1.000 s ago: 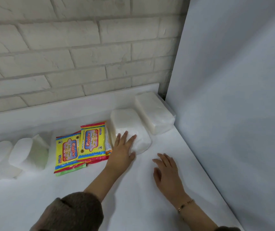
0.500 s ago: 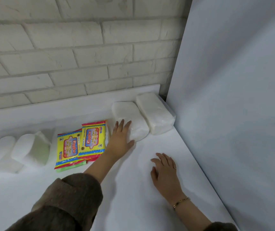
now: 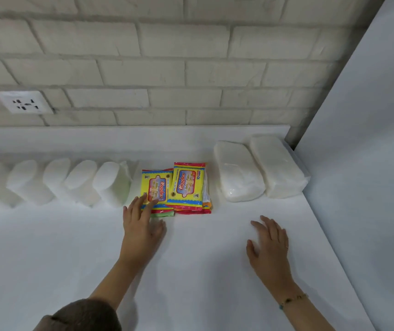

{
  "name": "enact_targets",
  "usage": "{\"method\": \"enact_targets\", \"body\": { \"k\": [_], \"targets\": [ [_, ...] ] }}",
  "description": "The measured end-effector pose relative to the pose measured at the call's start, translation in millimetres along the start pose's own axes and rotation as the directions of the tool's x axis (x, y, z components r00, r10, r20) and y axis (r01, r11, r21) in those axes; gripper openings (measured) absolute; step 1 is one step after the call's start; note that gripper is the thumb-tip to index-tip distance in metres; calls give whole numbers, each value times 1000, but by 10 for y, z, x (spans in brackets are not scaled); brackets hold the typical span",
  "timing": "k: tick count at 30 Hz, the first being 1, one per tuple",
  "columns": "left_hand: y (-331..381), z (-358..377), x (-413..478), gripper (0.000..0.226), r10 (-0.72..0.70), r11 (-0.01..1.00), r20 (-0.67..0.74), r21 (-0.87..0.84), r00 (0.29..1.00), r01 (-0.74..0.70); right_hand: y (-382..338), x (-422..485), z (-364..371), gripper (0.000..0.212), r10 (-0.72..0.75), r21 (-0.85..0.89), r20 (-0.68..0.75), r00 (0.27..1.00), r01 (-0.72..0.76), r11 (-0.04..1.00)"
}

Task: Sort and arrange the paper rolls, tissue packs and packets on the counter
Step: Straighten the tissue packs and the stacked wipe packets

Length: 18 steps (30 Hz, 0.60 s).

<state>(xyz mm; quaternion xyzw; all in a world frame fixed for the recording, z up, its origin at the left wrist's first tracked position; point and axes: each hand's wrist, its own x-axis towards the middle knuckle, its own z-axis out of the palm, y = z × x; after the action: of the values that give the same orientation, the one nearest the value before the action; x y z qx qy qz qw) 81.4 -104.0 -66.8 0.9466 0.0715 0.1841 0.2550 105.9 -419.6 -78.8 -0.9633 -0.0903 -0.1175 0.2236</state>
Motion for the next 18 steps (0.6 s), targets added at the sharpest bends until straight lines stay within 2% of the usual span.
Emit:
{"method": "enact_targets", "body": {
  "k": [3, 5, 8, 11, 15, 18],
  "targets": [
    [-59, 51, -27, 57, -17, 1000, 40, 25, 999, 16, -539, 194, 67, 54, -116, 69, 26, 993, 114, 991],
    [-64, 77, -10, 57, -11, 998, 66, 57, 998, 7, -956, 406, 118, 68, -126, 125, 23, 992, 122, 985],
    [-69, 90, 3, 48, -29, 995, 110, 100, 994, 18, -1477, 799, 207, 86, -42, 153, 119, 992, 23, 988],
    [-75, 75, -3, 45, -58, 994, 133, 99, 989, 45, -1725, 1157, 369, 97, 80, 61, 217, 973, -96, 994],
    [-82, 61, -1, 46, -55, 997, 138, 61, 989, 47, -1774, 1345, 576, 102, 201, -19, 324, 924, -206, 978],
    [-103, 63, -2, 42, -63, 993, 139, 108, 988, 48, -1765, 1389, 636, 103, 225, -45, 340, 913, -223, 974]
  ]
}}
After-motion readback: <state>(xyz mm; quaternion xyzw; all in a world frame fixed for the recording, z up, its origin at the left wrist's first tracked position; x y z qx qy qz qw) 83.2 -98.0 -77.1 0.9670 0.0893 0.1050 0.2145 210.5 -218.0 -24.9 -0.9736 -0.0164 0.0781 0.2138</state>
